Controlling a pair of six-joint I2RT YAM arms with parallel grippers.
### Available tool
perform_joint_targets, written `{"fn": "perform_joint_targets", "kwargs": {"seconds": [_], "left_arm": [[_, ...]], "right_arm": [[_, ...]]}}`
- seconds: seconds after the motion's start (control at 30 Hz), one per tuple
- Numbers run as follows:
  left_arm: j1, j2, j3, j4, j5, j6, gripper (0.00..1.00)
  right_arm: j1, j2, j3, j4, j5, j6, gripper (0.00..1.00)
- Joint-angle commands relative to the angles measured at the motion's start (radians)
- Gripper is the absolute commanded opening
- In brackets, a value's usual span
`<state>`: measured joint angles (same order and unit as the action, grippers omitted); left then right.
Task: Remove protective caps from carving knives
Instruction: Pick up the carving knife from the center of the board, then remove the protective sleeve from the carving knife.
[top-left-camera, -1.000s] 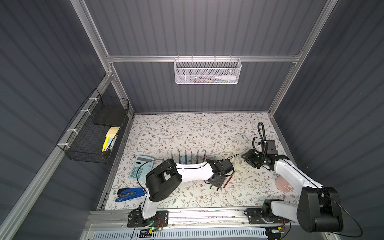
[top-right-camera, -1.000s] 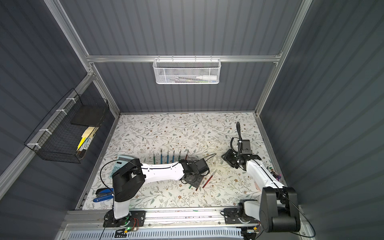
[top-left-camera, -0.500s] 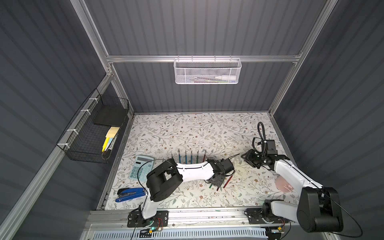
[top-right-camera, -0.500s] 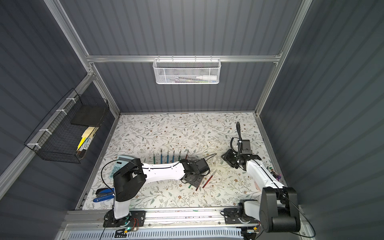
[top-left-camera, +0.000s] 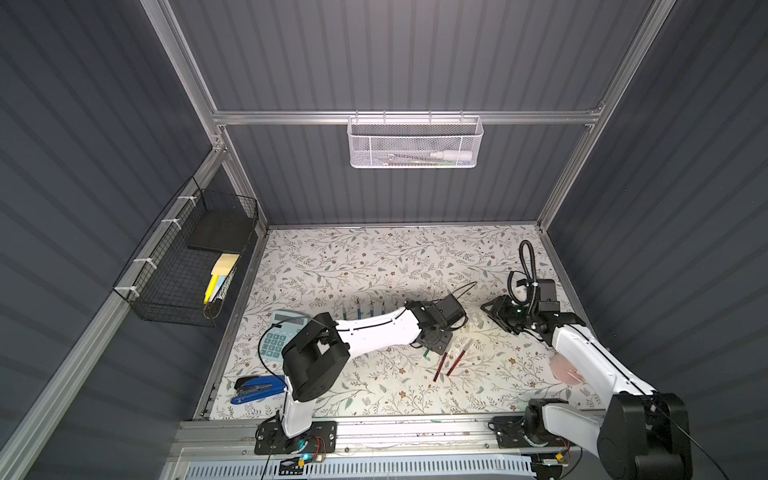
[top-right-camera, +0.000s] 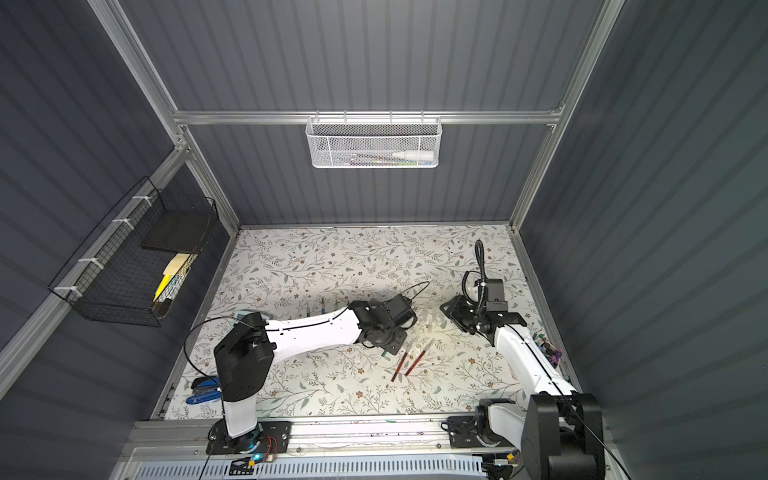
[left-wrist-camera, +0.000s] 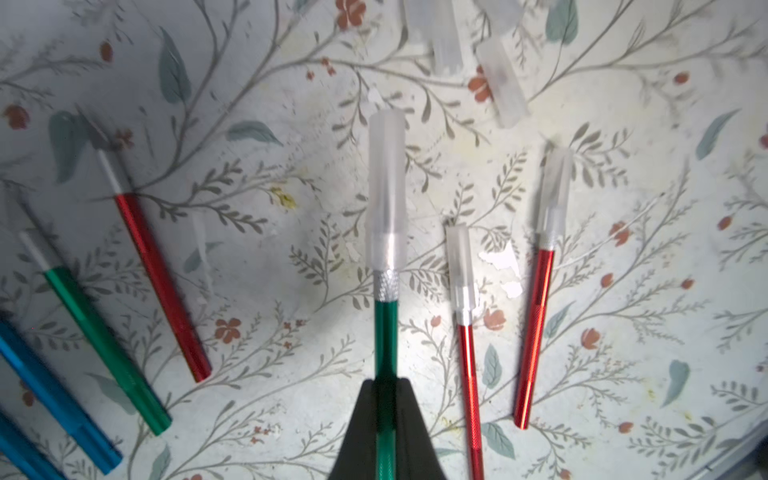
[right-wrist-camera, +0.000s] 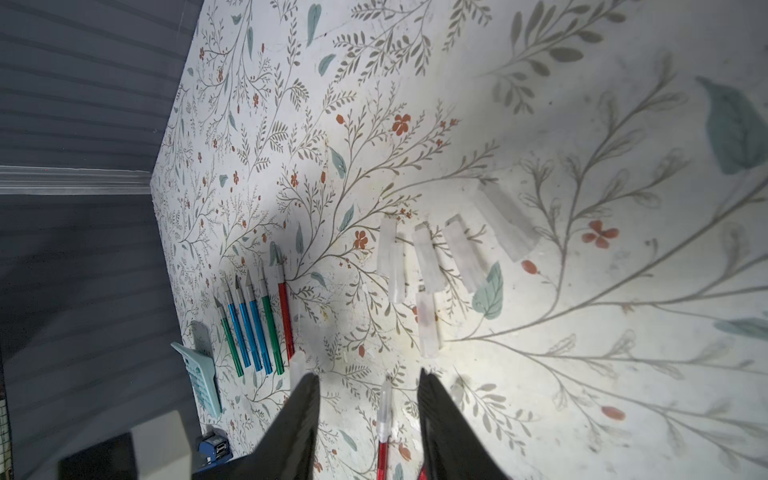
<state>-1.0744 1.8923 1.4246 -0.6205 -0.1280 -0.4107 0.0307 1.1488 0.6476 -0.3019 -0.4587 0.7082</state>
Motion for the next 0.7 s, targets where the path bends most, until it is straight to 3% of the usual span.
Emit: {"fn": "perform_joint_targets", "kwargs": {"seconds": [0.0,0.3,0.67], "left_arm": [[0.029,-0.05,0.009,0.036,0.083,0.023,0.0],[0.056,-0.074,0.031,0.076,0.186,0.036,0.0],[0.073,-0.086,0.021,0.111,0.238,0.023,0.0]], "right_arm": [[0.038,-0.009,0.023,0.036,-0.011,0.031,0.42],[0.214,0.058,0.117,0.101,0.044,0.077,0.42],[0.269,0.168,0.141,0.152,0.058,0.095,0.41]]}}
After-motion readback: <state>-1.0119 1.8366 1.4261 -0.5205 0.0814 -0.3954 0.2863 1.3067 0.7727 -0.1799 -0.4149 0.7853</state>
